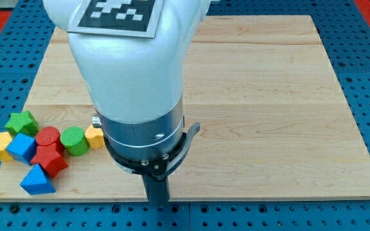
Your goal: Slide the blue triangle below the blue cube
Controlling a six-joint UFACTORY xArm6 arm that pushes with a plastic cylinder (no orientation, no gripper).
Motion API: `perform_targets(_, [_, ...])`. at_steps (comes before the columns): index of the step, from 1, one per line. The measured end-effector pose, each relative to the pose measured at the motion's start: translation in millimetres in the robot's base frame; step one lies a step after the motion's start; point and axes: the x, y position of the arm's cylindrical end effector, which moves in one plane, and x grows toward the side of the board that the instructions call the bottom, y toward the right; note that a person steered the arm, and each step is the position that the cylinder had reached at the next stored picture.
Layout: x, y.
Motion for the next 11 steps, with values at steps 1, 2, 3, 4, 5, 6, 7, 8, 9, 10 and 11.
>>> perform_targets(1, [-1,-56])
perform_targets(2, [-6,-142])
perform_targets(3, [-1,-146])
perform_targets(4, [0,-148])
perform_targets(5, [0,-152])
perform_targets(6, [-1,-169])
perform_targets(7, [-3,-183])
perform_targets(8, [-12,-188])
perform_targets(9, [-14,-224])
perform_targets(10, [-7,-251])
perform_targets(11, [-16,-260])
